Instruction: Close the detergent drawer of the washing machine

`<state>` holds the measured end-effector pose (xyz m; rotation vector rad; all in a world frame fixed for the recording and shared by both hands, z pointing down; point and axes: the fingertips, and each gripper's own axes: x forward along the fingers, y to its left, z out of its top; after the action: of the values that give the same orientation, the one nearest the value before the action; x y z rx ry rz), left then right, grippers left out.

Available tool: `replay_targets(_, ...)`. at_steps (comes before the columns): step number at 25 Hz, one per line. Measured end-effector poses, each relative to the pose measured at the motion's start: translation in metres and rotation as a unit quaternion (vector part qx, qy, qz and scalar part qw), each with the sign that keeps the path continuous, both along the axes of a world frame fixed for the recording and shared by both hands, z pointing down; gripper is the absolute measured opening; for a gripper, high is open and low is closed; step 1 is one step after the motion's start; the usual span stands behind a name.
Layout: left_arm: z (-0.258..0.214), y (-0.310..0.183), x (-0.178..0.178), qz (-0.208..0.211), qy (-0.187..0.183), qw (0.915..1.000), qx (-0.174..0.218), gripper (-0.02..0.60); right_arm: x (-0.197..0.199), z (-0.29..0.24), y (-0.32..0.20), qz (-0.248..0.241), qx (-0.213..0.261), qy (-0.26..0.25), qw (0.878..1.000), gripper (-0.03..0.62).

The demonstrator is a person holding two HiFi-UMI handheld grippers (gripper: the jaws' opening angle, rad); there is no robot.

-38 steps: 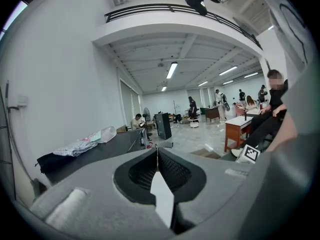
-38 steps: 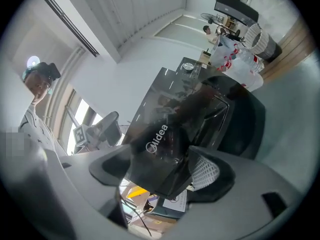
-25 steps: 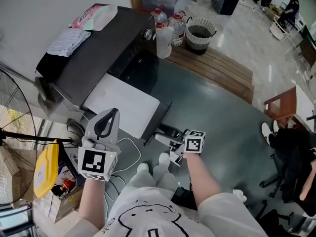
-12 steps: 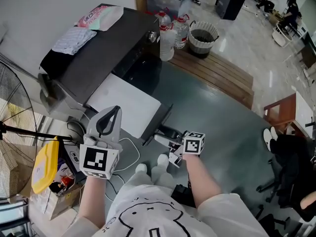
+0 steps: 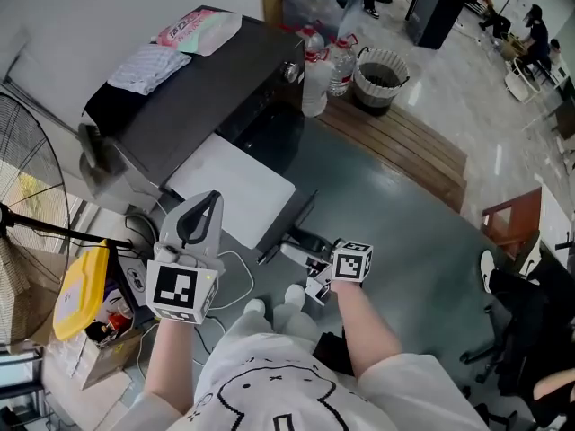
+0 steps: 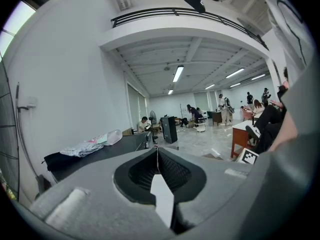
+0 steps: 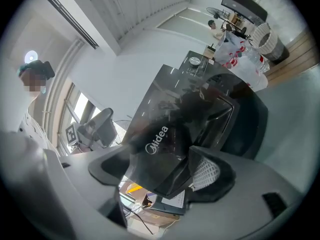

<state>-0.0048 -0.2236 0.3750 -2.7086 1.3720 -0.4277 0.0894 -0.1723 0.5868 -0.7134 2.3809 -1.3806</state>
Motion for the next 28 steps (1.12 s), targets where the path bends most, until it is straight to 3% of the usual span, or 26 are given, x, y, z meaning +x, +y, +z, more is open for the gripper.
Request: replay_targets(28,-0.003,-0.007,-0.007,-0.055,0.005,0.9985,0.009,0.018,-0.016,-0.005,-0.015,-0.024,-0.009,0.008,1.000,0.353)
